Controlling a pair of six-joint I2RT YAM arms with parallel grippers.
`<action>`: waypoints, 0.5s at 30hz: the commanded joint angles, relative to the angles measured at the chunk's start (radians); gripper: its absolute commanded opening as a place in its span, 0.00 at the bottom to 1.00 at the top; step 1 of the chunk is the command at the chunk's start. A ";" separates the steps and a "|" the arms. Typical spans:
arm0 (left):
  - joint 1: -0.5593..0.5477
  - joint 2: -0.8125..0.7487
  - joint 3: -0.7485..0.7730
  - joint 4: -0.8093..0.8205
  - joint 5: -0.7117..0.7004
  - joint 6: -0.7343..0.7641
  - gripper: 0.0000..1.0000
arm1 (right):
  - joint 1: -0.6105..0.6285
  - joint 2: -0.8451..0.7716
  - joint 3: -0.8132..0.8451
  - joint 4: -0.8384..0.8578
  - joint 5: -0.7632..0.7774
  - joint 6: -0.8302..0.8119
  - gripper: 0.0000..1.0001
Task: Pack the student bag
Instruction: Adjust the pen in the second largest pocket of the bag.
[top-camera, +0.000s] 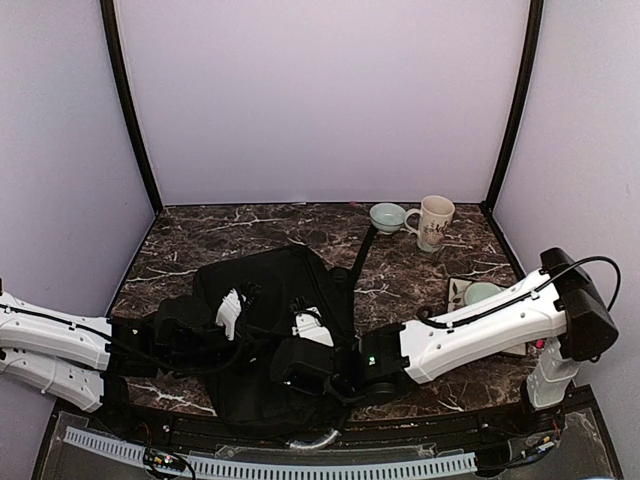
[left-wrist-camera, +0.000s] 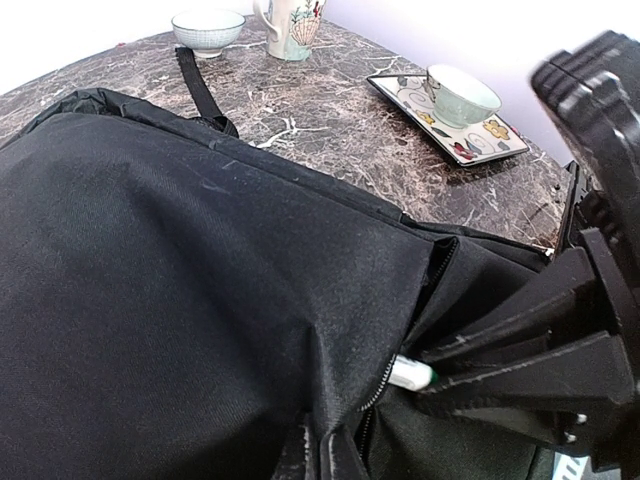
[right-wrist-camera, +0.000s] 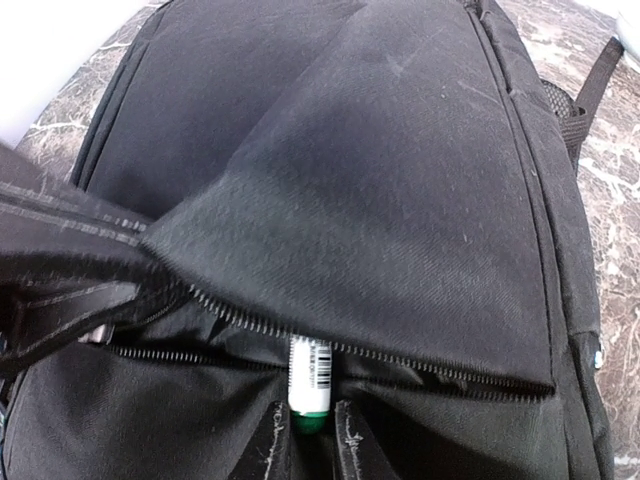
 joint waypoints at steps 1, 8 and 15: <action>-0.010 -0.029 0.001 0.070 0.028 -0.004 0.00 | -0.027 0.025 0.009 0.055 -0.008 -0.035 0.16; -0.010 -0.026 0.001 0.072 0.030 -0.004 0.00 | -0.065 0.056 0.039 0.075 -0.010 -0.068 0.11; -0.010 -0.026 0.003 0.073 0.036 -0.006 0.00 | -0.094 0.091 0.054 0.169 -0.001 -0.133 0.09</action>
